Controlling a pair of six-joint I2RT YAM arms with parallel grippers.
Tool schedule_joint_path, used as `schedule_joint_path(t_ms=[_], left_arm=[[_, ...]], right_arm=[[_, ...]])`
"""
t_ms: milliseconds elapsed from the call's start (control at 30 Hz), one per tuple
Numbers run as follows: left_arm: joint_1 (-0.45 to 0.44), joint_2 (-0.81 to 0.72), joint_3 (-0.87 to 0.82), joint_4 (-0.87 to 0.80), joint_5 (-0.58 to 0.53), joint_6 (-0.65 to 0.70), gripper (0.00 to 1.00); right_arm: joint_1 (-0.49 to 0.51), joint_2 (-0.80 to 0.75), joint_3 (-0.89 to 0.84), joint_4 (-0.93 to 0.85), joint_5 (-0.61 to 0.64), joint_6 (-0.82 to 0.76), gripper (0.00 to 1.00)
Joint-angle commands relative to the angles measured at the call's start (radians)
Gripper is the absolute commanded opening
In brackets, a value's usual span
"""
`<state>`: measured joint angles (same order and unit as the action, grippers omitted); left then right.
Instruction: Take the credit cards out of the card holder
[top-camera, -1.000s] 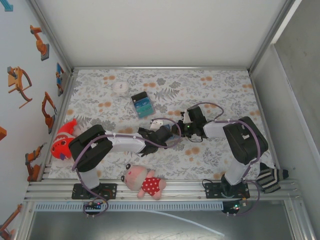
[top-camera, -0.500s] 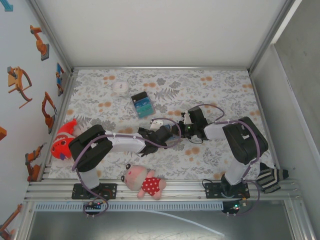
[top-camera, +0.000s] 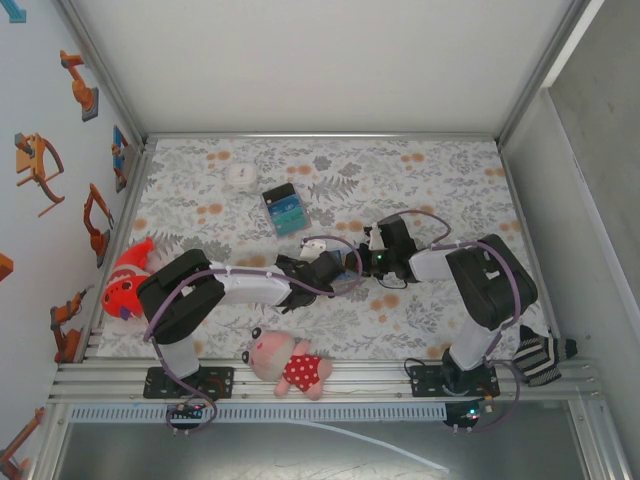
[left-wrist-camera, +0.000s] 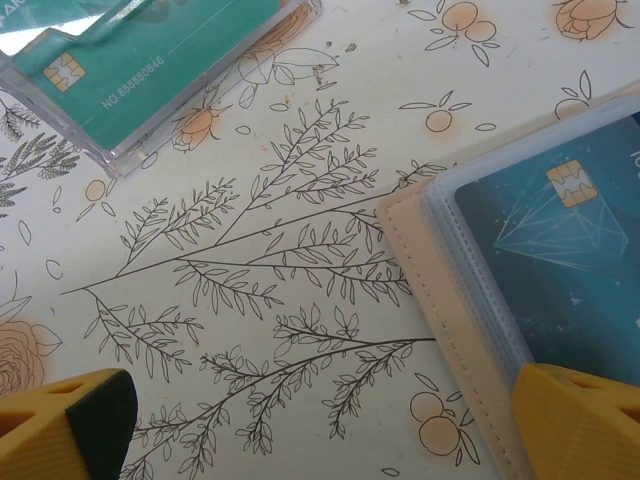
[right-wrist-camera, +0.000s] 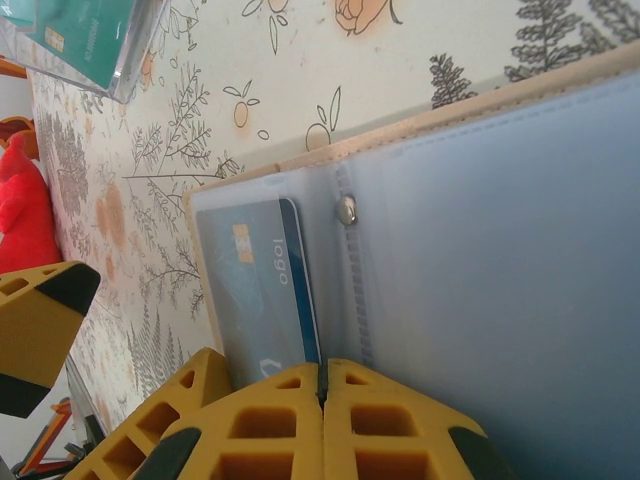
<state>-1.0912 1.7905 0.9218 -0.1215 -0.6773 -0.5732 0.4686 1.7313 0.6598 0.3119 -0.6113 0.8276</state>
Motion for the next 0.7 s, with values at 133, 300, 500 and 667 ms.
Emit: schedule_joint_path(t_ms=[133, 300, 500, 667], left_arm=[[0.010, -0.031, 0.000, -0.029, 0.007, -0.009, 0.97], [0.010, -0.042, 0.004, -0.038, 0.008, -0.005, 0.97], [0.009, -0.057, 0.004, -0.042, 0.012, -0.005, 0.97], [0.010, -0.067, 0.002, -0.041, 0.012, -0.006, 0.97]], right_arm=[[0.015, -0.051, -0.024, -0.026, -0.018, -0.009, 0.00], [0.015, -0.086, -0.025, -0.075, 0.031, -0.036, 0.00], [0.015, -0.112, -0.026, -0.106, 0.076, -0.044, 0.00], [0.010, -0.123, -0.023, -0.142, 0.112, -0.051, 0.00]])
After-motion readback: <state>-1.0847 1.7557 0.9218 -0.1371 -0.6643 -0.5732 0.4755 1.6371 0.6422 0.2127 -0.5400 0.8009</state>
